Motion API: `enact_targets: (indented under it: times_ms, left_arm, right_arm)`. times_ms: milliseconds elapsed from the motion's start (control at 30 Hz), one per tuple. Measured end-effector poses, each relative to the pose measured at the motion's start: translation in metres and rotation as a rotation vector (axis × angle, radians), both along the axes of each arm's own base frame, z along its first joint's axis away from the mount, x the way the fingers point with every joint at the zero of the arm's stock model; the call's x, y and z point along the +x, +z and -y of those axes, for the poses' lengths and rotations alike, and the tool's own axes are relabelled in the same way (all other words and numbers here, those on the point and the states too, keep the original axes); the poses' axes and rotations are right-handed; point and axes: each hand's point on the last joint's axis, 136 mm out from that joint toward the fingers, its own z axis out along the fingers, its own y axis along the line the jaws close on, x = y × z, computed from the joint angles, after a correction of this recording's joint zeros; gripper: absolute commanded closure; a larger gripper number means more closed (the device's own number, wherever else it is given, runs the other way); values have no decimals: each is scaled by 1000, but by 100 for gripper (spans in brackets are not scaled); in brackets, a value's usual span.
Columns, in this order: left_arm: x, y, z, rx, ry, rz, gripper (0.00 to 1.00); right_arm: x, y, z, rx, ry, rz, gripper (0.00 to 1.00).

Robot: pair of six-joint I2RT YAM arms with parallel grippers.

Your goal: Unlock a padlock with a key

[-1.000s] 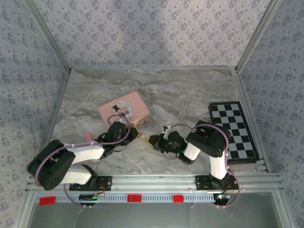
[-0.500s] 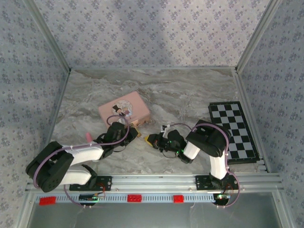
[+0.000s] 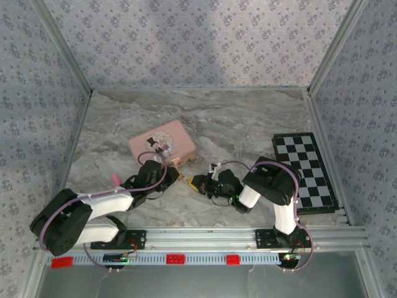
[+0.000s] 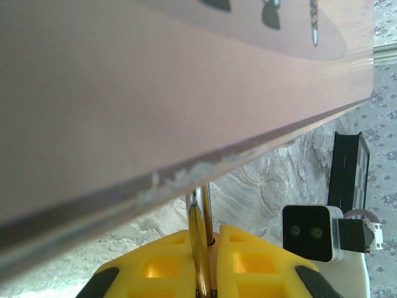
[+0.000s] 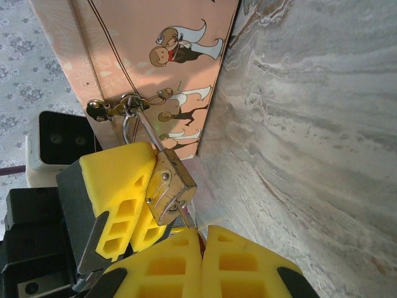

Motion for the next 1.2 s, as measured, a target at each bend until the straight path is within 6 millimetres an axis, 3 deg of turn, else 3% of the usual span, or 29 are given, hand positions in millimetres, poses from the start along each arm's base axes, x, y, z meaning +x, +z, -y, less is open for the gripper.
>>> enact_targets:
  times_ms: [1200]
  left_arm:
    - [-1,2,-1,-14,8,0,100]
  right_arm:
    - [-1,0,-7,10,2,-10,100]
